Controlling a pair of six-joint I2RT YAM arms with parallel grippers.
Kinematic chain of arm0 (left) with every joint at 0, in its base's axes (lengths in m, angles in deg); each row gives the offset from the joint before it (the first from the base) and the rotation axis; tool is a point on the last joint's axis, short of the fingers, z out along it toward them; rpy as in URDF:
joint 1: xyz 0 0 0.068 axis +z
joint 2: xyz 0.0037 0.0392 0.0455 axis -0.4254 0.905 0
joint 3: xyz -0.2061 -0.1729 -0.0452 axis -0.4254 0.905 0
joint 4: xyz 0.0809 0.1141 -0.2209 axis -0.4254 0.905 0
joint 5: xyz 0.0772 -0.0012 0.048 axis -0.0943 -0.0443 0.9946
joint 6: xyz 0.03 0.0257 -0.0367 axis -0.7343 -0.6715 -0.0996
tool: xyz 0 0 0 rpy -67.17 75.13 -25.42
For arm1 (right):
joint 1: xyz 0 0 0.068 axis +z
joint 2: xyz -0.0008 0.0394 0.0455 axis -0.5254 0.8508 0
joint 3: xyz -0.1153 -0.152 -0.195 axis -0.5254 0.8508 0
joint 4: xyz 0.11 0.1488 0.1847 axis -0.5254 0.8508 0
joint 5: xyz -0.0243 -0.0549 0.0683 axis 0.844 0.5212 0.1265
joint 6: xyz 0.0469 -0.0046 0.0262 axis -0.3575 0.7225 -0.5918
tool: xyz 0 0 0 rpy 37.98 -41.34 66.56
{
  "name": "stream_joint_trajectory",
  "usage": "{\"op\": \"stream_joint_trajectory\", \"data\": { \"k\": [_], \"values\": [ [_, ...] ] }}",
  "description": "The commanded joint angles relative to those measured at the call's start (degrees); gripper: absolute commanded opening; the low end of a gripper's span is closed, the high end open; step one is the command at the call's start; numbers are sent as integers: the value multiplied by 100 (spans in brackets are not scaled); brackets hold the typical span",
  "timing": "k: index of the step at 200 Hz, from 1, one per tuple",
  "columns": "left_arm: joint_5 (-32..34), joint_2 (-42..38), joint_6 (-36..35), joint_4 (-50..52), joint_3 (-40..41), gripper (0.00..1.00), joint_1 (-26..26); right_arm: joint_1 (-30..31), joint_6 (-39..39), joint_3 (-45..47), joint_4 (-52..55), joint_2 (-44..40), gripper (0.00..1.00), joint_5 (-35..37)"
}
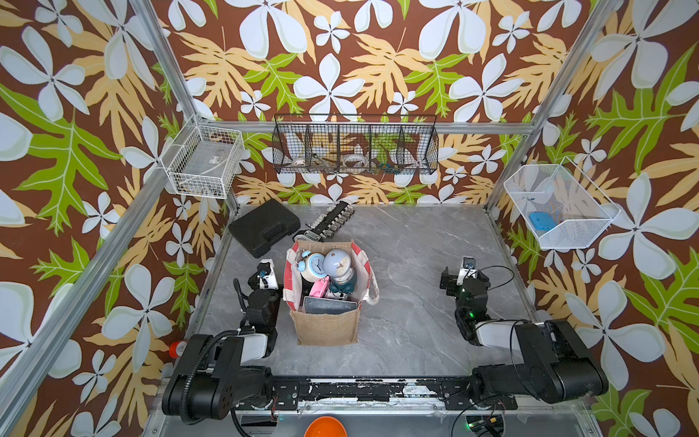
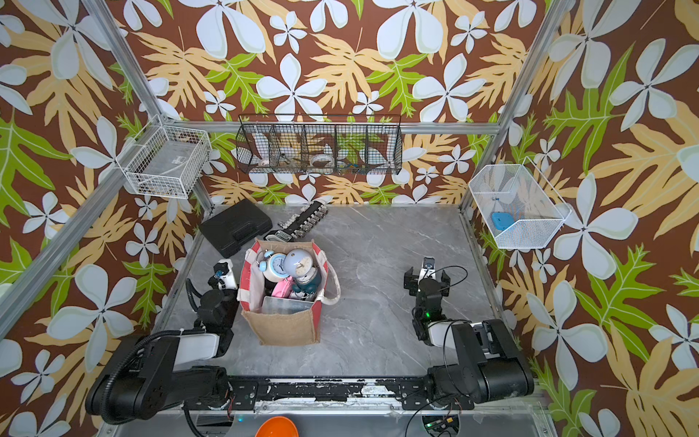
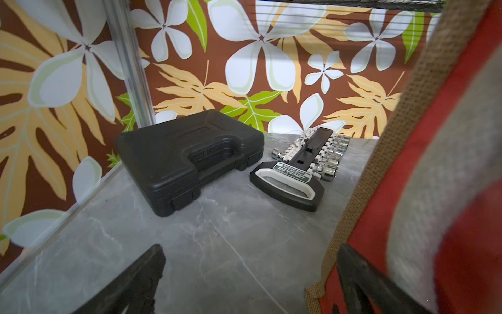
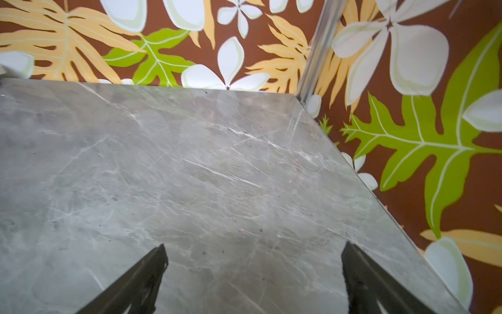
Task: Put the alarm clock into the canvas bag
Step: Reset both arms
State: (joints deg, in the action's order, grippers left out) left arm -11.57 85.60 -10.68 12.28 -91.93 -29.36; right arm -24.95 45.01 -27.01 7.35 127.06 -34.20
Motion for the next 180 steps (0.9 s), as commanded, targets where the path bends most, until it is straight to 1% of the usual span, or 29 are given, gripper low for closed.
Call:
{"op": "stream_joint_trajectory", "data": {
  "k": [1, 14, 20, 29, 36, 47, 57, 65, 180],
  "values": [
    [-418, 284, -118, -678, 15, 100, 25, -43, 138, 38, -489, 32, 100, -394],
    [-357, 215, -81, -444, -37, 100, 49, -229, 36, 71, -597, 162, 99, -718],
    [-318, 249, -46, -421, -74, 100, 50, -329, -13, 84, -786, 355, 100, -887],
    [-299, 268, -33, -460, -77, 100, 57, -344, 12, 50, -956, 486, 100, -906],
    [-251, 258, -17, -394, -98, 100, 52, -365, -13, -14, -647, 366, 100, -931],
    [-2, 300, 85, -319, -167, 100, 50, -384, -9, 22, -825, 455, 100, -944],
    [207, 289, 173, -184, -215, 100, 52, -390, -32, -22, -633, 387, 99, -964],
    [229, 300, 165, -221, -210, 100, 51, -392, -27, 0, -762, 431, 100, -962],
    [252, 286, 183, -237, -196, 100, 49, -401, -32, -21, -695, 415, 100, -989]
  ]
}}
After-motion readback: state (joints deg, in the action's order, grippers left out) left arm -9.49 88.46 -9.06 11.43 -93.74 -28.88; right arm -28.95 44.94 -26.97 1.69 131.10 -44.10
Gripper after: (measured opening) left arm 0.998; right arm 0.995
